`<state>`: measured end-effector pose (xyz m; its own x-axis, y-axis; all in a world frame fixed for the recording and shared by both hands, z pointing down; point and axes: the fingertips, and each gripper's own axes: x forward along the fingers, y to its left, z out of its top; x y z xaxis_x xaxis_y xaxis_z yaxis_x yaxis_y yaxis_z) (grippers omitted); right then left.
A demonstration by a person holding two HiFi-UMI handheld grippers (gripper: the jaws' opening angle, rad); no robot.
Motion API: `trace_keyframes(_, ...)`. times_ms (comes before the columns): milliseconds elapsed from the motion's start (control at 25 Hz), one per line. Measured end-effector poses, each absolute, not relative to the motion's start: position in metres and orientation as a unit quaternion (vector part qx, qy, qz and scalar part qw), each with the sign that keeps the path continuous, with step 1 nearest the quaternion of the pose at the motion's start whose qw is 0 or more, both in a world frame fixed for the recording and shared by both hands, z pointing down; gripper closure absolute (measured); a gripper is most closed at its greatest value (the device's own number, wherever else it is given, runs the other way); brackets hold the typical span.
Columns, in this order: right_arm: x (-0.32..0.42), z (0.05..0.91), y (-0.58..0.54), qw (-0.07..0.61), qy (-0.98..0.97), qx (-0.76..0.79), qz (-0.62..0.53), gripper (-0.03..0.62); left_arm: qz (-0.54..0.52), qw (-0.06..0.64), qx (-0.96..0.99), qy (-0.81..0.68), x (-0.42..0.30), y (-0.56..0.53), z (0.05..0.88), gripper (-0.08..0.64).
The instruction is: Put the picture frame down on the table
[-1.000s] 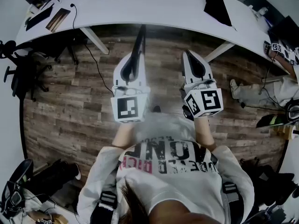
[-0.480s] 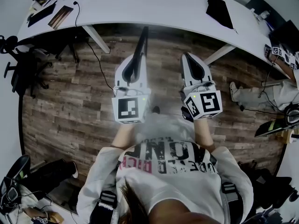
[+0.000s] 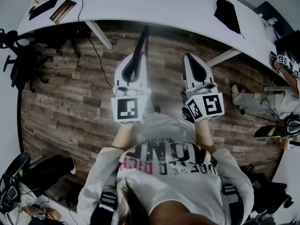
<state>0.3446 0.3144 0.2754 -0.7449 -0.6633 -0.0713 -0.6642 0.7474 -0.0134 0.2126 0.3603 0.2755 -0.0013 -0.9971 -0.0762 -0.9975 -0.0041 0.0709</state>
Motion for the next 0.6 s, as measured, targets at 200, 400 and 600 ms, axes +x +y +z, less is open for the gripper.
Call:
trace_keyframes(200, 0.319, 0.277, 0.286, 0.038, 0.936, -0.351, -0.002, 0.591, 0.05, -0.006, -0.708, 0.705, 0.188, 0.332, 0.28, 0.518)
trace_keyframes(400, 0.281, 0.277, 0.246, 0.03, 0.934, -0.355, -0.013, 0.591, 0.056, -0.005, -0.708, 0.704, 0.147, 0.292, 0.275, 0.518)
trace_keyframes(600, 0.236, 0.269, 0.212, 0.038, 0.933, -0.357, -0.021, 0.591, 0.048, -0.006, -0.712, 0.7, 0.101, 0.256, 0.268, 0.518)
